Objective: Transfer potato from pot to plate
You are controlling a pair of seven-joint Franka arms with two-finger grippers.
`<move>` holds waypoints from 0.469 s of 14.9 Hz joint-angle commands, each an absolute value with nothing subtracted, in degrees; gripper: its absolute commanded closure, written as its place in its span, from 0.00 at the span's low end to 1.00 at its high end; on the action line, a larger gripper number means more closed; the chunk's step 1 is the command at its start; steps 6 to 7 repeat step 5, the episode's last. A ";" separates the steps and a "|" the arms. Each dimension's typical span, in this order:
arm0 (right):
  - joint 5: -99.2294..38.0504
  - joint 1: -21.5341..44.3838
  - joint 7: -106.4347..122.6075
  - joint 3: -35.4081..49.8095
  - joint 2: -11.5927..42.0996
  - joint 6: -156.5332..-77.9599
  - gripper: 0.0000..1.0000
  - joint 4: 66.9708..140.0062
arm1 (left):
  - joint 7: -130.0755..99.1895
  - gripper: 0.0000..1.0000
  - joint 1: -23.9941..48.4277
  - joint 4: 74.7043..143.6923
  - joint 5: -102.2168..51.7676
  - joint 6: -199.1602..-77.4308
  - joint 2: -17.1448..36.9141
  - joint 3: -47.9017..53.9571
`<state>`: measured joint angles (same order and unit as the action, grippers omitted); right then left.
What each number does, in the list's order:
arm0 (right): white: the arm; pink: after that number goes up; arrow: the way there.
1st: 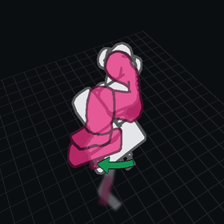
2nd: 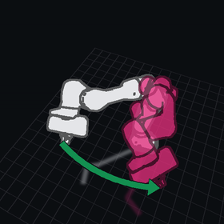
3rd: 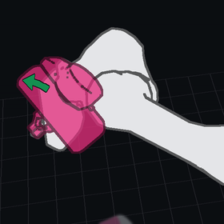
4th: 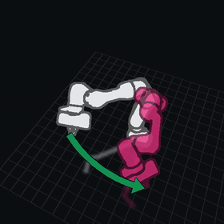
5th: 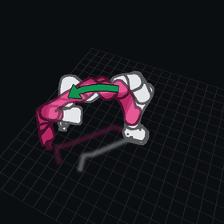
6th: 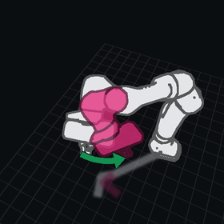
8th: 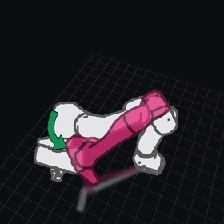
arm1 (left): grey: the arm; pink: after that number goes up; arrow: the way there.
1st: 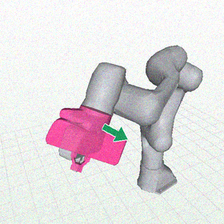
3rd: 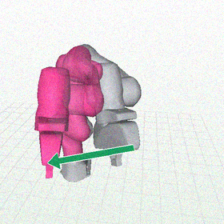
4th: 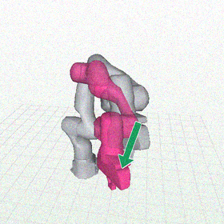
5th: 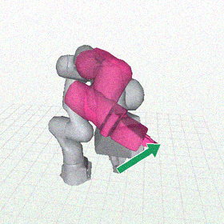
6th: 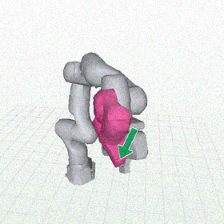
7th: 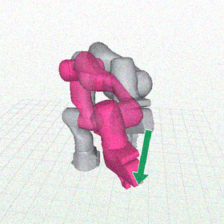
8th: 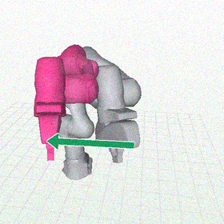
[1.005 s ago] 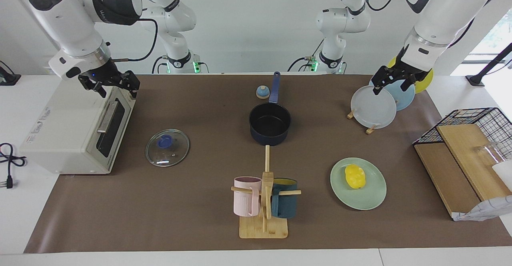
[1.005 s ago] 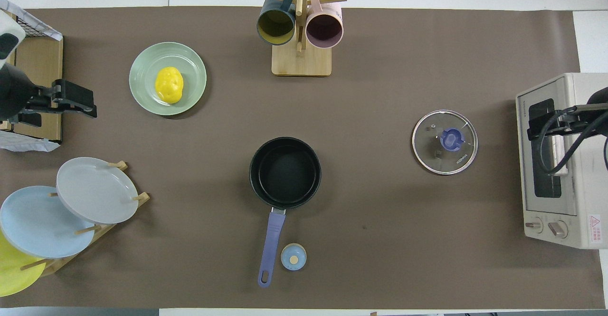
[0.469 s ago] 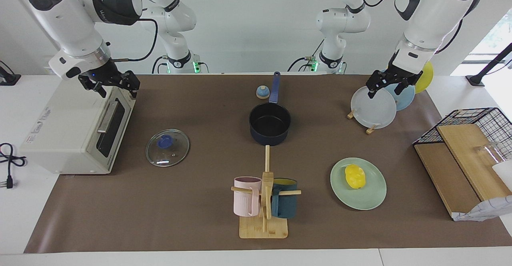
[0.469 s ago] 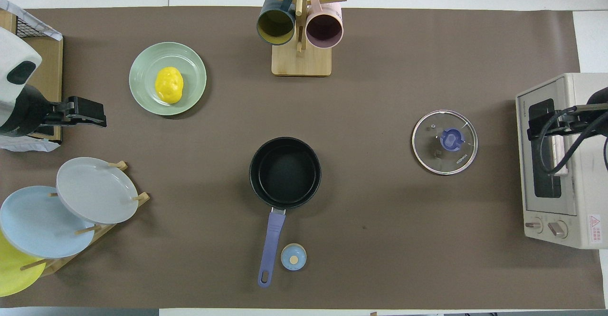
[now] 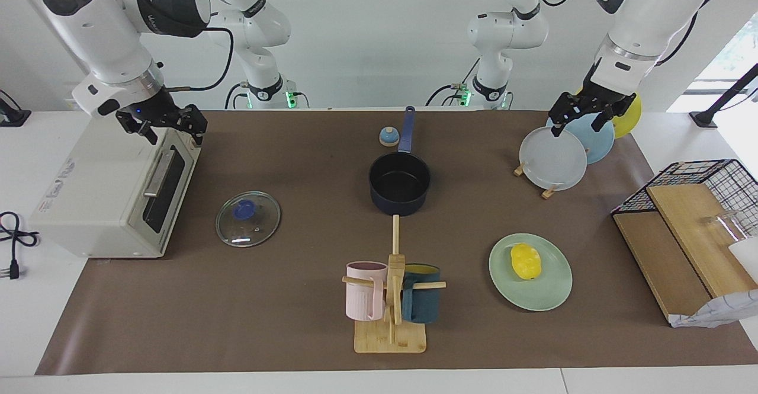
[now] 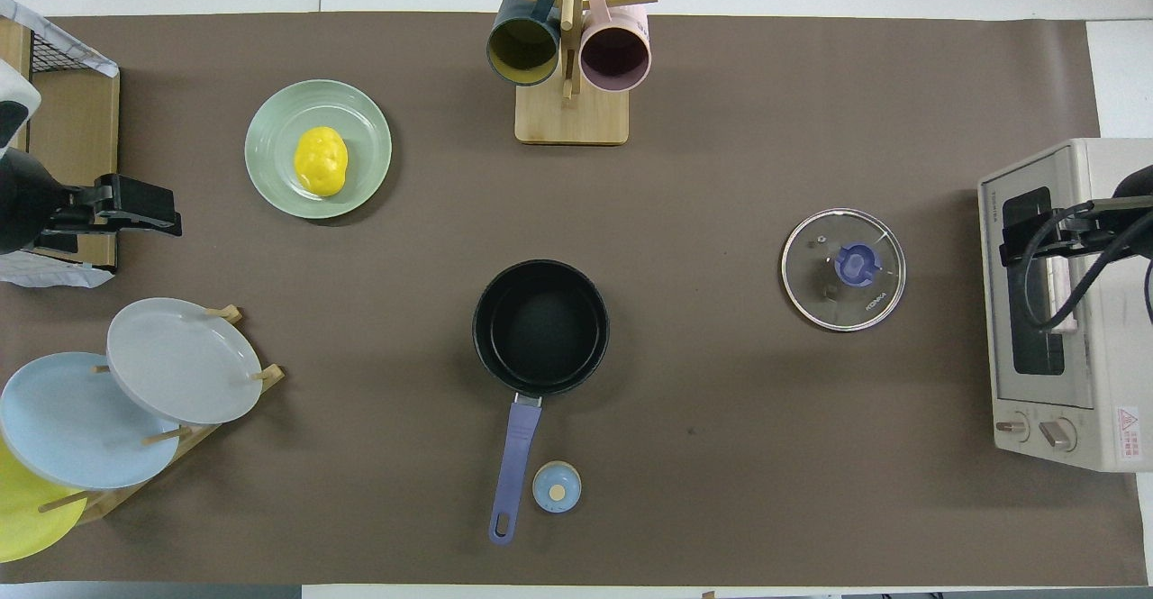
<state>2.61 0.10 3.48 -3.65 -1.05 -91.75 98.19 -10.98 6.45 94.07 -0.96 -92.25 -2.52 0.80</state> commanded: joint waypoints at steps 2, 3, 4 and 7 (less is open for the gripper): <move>2.20 -0.35 2.64 -3.34 -1.93 -91.49 0.00 98.88 | -9.76 0.00 5.71 93.08 -0.18 -91.05 -1.58 1.23; 2.20 -0.35 2.64 -3.34 -1.93 -91.49 0.00 98.88 | -9.76 0.00 5.71 93.08 -0.18 -91.05 -1.58 1.23; 2.20 -0.35 2.64 -3.34 -1.93 -91.49 0.00 98.88 | -9.76 0.00 5.71 93.08 -0.18 -90.97 -1.58 1.23; 2.20 -0.35 2.64 -3.34 -1.93 -91.49 0.00 98.88 | -9.84 0.00 5.71 93.16 -0.18 -91.05 -1.58 1.23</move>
